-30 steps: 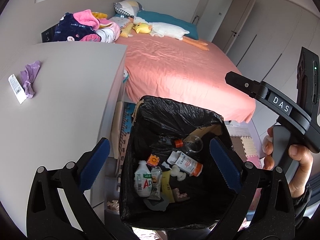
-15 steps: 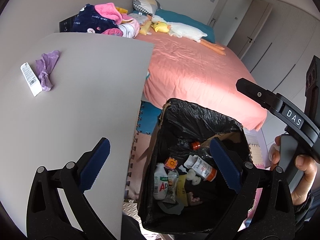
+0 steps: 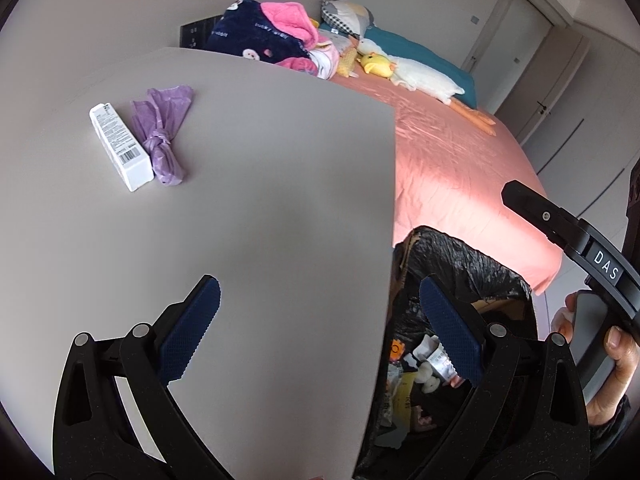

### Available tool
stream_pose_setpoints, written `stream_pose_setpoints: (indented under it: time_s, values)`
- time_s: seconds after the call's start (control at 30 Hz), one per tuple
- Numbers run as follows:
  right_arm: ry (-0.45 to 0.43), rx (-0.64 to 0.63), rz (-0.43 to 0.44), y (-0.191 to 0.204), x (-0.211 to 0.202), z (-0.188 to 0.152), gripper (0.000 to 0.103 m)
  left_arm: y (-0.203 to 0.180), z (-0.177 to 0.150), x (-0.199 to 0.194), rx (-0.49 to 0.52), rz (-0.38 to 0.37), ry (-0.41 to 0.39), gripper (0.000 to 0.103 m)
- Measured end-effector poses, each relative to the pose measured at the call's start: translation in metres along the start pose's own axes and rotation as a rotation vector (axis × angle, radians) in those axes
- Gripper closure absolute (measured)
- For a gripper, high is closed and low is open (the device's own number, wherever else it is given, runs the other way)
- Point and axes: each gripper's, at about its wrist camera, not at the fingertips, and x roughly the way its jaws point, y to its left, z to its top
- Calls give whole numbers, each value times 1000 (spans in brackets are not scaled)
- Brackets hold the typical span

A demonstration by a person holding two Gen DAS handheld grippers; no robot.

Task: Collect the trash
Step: 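Move both tools back over the desk toward the white box and purple bag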

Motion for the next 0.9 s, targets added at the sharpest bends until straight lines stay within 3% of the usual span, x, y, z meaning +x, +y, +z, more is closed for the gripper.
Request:
stream_pose_setpoints:
  time_s: [0.9]
  values:
    - [122, -100, 80, 92, 111, 20, 12, 132, 62, 19, -183, 133, -40, 7]
